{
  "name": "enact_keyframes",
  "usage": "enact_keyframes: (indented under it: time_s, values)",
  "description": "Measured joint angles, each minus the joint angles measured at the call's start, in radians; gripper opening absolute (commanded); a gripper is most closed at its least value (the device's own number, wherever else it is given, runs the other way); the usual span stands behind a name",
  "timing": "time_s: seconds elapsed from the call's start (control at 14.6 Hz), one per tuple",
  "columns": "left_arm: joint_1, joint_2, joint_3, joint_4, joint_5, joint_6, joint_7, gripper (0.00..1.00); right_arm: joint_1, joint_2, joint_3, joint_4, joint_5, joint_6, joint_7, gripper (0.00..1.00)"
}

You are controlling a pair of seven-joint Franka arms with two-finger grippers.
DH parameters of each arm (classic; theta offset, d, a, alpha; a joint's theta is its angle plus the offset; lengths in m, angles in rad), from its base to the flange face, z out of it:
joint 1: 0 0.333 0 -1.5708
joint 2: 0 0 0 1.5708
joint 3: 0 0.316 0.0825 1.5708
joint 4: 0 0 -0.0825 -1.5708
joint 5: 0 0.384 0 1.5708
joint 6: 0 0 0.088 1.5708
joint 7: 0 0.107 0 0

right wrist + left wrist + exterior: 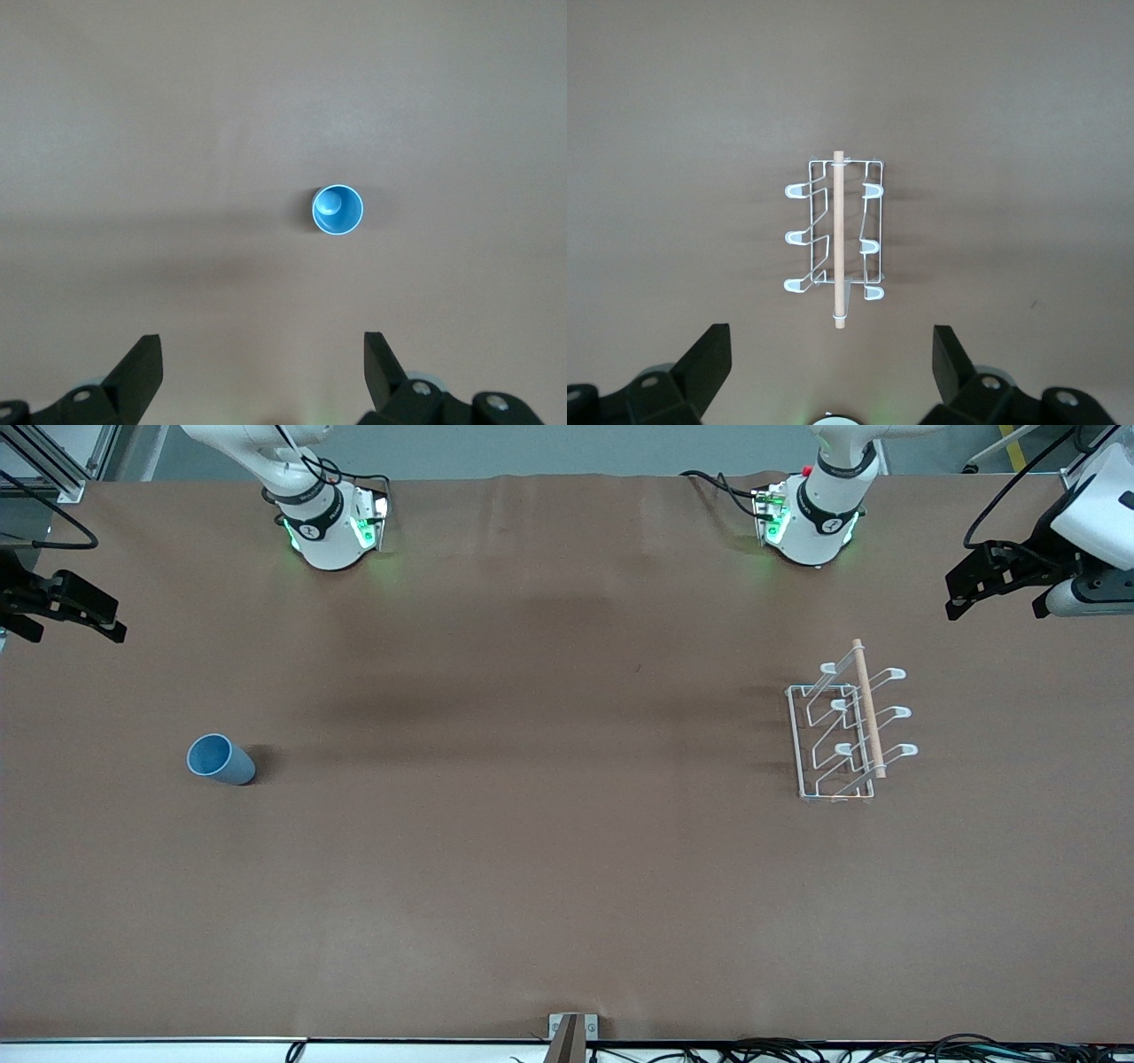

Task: Hang cup on cup holder

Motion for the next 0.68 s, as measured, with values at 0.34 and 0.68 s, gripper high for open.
enact_keyframes:
  time_s: [0.34, 0.68]
  values:
    - [0.017, 0.0, 0.001, 0.001, 0.0, 0.0, 0.049, 1.0, -0.018, 0.011, -0.012, -0.01, 0.0, -0.006, -0.016, 1.0]
    - [0.02, 0.002, -0.001, 0.001, 0.0, -0.002, 0.053, 1.0, -0.123, 0.074, -0.022, -0.124, 0.0, 0.137, -0.059, 1.0]
